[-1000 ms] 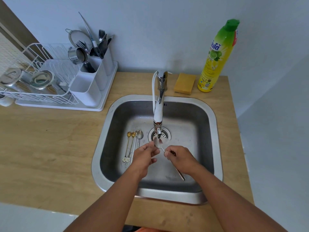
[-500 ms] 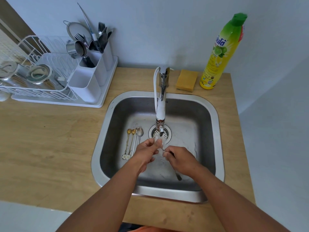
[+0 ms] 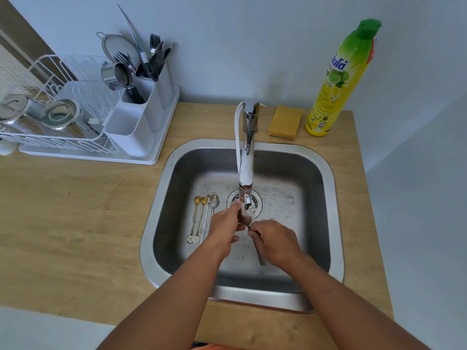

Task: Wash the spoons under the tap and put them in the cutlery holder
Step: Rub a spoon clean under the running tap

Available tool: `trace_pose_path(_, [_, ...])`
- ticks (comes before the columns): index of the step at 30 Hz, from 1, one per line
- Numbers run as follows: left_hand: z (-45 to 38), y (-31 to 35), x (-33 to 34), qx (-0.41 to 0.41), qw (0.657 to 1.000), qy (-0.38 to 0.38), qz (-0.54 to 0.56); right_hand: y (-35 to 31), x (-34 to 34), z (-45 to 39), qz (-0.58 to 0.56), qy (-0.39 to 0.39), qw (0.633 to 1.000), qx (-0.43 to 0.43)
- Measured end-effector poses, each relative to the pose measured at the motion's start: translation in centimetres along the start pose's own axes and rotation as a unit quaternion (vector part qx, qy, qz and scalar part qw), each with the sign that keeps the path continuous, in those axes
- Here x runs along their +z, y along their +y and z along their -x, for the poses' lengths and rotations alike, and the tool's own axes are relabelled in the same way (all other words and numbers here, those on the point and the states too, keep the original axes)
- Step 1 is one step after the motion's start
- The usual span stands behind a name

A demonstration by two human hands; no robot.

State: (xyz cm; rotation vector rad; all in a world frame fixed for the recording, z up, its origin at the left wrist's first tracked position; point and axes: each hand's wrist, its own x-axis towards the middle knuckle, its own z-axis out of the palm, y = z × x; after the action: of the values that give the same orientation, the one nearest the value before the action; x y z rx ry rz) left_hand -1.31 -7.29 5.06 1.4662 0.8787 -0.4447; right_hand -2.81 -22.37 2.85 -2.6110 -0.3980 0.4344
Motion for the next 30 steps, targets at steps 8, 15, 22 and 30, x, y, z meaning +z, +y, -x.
trace_pose_path(8, [-0.3, -1.4, -0.1, 0.096, 0.994, 0.041, -0.029, 0.1, 0.5, -0.3, 0.033, 0.023, 0.999, -0.027])
trace_pose_path(15, [0.5, -0.8, 0.5, 0.111, 0.991, 0.048, -0.059, 0.3, 0.0, -0.4, 0.054, 0.035, 0.997, -0.039])
trace_pose_path(22, [1.0, 0.6, -0.4, -0.029, 0.998, 0.019, 0.051, 0.0, 0.0, 0.1, 0.043, 0.022, 0.998, -0.037])
trace_pose_path(30, [1.0, -1.4, -1.8, 0.008, 0.995, -0.081, 0.052, 1.2, -0.6, -0.2, -0.089, -0.043, 0.995, 0.020])
